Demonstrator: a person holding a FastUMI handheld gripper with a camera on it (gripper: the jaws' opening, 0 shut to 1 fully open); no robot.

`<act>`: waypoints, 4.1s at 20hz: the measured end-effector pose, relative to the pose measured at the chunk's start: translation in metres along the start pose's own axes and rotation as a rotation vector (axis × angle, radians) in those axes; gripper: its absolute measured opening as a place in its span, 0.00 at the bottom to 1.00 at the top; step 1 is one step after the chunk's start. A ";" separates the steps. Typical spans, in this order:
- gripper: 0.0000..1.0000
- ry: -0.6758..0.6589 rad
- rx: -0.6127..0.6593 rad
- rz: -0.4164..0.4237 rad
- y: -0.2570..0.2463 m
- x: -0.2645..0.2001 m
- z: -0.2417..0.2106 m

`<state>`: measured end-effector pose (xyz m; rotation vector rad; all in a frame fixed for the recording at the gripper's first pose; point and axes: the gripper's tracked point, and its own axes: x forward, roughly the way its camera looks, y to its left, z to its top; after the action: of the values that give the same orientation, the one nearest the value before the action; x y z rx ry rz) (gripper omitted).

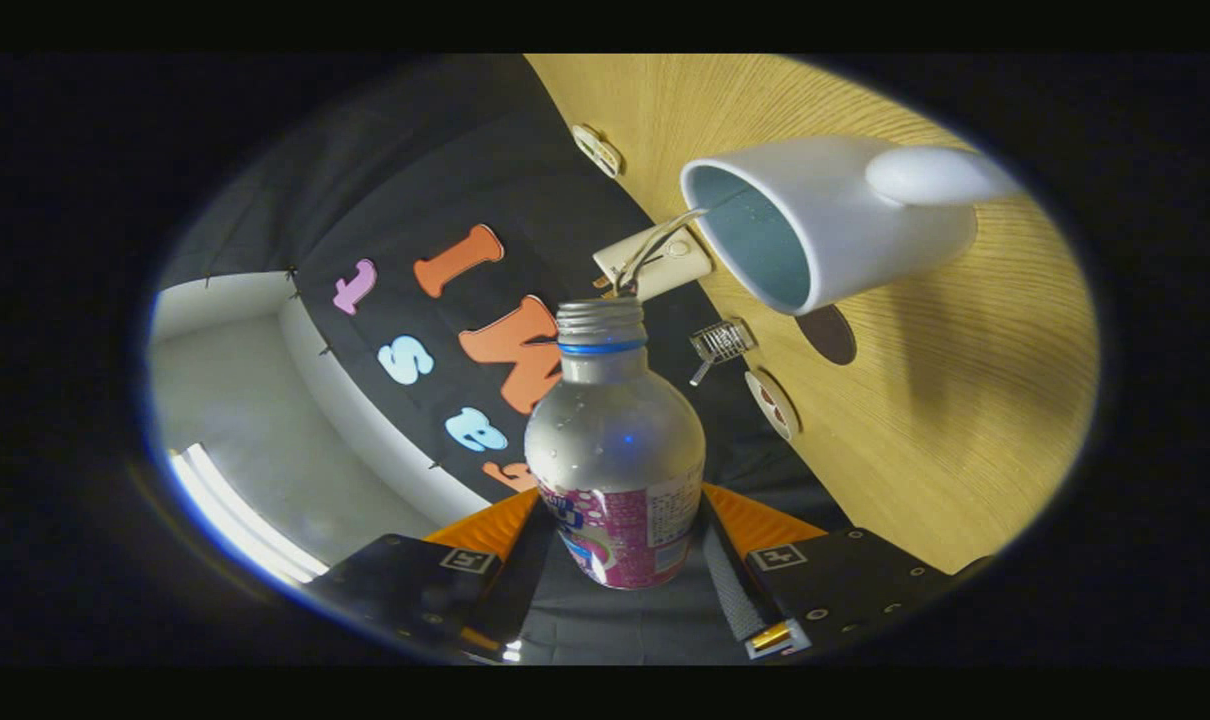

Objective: Take the bottle from table, then pour the juice into the cup, finally place the bottle on the coaster

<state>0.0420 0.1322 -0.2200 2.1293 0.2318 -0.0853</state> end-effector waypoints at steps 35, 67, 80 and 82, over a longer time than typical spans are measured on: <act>0.77 0.038 0.164 0.051 0.020 -0.007 0.004; 0.77 0.007 -1.055 -0.256 0.002 -0.006 0.045; 0.77 0.055 -1.607 -0.226 0.014 0.061 0.024; 0.77 0.051 -1.659 -0.256 0.004 0.072 0.032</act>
<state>0.1142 0.1127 -0.2450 0.4478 0.4037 0.0241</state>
